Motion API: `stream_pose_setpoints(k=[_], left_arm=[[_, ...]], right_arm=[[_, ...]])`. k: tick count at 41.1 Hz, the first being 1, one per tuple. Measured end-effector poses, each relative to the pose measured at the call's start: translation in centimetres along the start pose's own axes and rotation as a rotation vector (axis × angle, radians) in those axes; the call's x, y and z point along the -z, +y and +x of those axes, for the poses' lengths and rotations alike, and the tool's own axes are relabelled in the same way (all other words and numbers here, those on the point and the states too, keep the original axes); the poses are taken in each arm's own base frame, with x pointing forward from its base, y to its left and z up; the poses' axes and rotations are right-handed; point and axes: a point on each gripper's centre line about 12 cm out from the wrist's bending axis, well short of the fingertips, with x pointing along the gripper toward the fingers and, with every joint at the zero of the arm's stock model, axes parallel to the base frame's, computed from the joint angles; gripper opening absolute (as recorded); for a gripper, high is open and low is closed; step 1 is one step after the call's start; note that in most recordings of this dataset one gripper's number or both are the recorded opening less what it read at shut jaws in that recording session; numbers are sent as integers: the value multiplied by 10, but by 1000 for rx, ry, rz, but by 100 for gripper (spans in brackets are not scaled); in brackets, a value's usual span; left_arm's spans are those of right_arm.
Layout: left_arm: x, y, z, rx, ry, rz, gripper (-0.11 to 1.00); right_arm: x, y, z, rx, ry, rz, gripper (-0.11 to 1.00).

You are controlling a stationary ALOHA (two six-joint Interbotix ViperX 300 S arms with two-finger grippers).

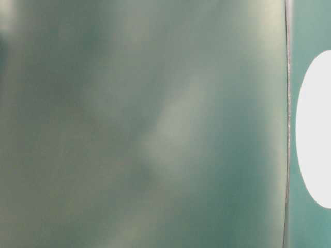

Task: Scoop the yellow hexagonal prism block from the bowl with a spoon using the right arm.
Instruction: 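Move the right gripper left toward the red spoon handle, then close the right gripper on the red spoon's handle end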

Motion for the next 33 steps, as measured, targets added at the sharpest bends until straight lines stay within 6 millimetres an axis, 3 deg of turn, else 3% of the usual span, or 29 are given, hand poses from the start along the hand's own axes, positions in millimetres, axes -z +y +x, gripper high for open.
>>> stream_pose_setpoints(k=[33], left_arm=[[1,0,0,2,8,12,11]], right_arm=[[72,26,2,-22,145,19,58]])
